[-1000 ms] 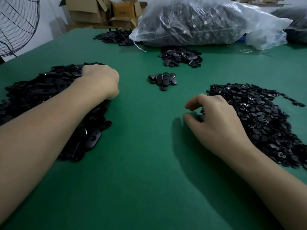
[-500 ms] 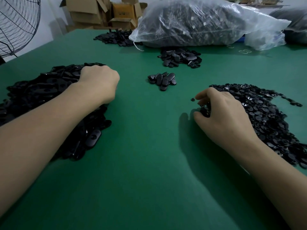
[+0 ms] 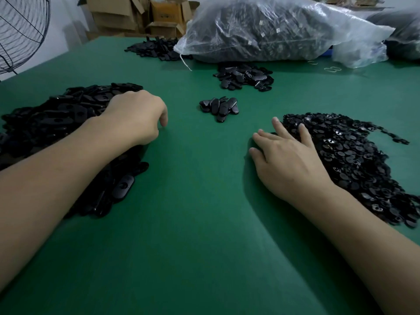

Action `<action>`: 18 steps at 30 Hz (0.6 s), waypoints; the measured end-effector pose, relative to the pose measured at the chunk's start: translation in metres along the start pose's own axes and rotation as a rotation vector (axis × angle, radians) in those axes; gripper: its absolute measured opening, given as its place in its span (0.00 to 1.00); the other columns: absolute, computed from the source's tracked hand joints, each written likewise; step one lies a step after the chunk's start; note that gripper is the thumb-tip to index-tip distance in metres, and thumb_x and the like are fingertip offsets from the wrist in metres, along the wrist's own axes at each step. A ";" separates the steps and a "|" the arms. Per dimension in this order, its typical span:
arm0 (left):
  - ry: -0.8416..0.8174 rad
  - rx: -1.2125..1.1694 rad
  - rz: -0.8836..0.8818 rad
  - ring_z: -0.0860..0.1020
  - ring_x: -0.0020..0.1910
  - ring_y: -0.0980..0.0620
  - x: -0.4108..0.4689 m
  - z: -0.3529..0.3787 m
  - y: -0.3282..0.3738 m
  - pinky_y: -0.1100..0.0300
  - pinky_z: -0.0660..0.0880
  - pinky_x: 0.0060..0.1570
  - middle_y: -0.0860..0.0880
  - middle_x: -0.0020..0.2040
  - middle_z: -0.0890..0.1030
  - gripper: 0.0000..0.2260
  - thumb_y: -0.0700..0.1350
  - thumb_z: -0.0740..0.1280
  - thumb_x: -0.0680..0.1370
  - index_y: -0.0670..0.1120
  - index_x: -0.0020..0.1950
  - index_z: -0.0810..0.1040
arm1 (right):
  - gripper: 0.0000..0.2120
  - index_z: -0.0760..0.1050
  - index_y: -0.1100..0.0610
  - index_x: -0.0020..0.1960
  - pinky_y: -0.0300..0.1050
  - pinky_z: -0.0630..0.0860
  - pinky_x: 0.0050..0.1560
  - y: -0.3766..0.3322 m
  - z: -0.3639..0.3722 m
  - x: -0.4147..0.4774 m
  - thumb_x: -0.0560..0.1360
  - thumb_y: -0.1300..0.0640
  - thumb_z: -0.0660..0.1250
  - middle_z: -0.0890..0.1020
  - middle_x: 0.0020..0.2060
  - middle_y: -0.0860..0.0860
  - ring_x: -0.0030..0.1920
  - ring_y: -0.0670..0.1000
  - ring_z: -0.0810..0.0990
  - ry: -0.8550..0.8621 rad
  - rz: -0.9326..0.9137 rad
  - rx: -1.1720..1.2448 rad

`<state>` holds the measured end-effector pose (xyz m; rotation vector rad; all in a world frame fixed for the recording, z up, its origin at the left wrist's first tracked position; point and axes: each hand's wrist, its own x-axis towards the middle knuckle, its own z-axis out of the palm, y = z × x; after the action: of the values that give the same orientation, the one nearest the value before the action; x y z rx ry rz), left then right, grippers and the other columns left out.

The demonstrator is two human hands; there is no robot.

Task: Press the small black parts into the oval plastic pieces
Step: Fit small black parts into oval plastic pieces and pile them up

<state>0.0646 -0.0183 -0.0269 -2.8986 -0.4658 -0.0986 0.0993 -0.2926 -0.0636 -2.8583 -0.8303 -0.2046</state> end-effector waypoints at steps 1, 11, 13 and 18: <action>-0.004 -0.032 0.015 0.79 0.55 0.44 0.000 0.000 -0.001 0.52 0.77 0.51 0.53 0.52 0.82 0.10 0.43 0.71 0.77 0.59 0.52 0.80 | 0.21 0.71 0.54 0.71 0.63 0.40 0.79 0.000 0.001 0.000 0.85 0.48 0.50 0.70 0.76 0.47 0.82 0.51 0.48 0.003 -0.005 -0.001; 0.066 0.240 -0.051 0.80 0.46 0.42 -0.009 0.002 -0.015 0.56 0.70 0.38 0.48 0.46 0.82 0.10 0.57 0.71 0.78 0.52 0.50 0.84 | 0.11 0.82 0.47 0.57 0.63 0.53 0.76 0.001 -0.005 -0.002 0.79 0.58 0.66 0.84 0.54 0.47 0.69 0.49 0.74 0.171 -0.089 0.048; 0.076 0.132 -0.015 0.81 0.49 0.42 -0.013 -0.001 -0.011 0.55 0.75 0.41 0.49 0.49 0.84 0.06 0.54 0.73 0.77 0.55 0.52 0.85 | 0.10 0.82 0.46 0.56 0.60 0.54 0.75 0.001 -0.006 -0.003 0.79 0.58 0.68 0.84 0.52 0.45 0.65 0.48 0.76 0.195 -0.107 0.069; 0.008 -0.259 0.231 0.82 0.48 0.60 -0.027 -0.006 0.005 0.61 0.79 0.51 0.61 0.46 0.84 0.09 0.49 0.75 0.75 0.57 0.54 0.85 | 0.11 0.81 0.44 0.56 0.50 0.58 0.68 -0.001 -0.008 -0.006 0.77 0.57 0.71 0.83 0.46 0.40 0.58 0.46 0.75 0.205 -0.179 0.160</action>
<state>0.0403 -0.0323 -0.0242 -3.1797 -0.1213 -0.1442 0.0934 -0.2965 -0.0565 -2.5633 -1.0095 -0.4245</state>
